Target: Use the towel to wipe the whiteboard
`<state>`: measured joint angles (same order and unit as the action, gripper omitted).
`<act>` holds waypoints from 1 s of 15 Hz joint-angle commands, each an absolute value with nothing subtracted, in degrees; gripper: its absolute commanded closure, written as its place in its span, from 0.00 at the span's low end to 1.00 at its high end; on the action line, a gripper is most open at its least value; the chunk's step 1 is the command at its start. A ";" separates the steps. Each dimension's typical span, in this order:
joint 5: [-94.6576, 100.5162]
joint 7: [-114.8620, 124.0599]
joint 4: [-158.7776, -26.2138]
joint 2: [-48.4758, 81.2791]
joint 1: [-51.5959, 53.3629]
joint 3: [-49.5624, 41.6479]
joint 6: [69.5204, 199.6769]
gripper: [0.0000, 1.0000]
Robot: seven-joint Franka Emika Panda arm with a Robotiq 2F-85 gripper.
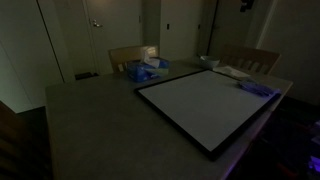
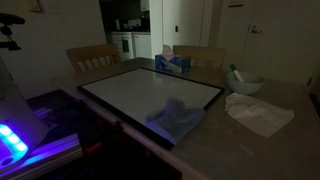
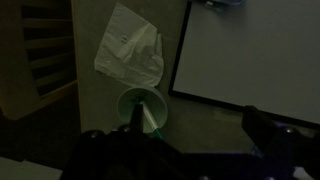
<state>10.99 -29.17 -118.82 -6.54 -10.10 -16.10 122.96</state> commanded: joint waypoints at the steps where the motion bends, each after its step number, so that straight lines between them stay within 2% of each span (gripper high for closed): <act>1: 10.47 -30.67 -120.45 -7.08 -10.60 -15.51 123.76 0.00; 15: 15.96 -28.88 -146.48 -25.46 -11.67 -15.49 123.06 0.00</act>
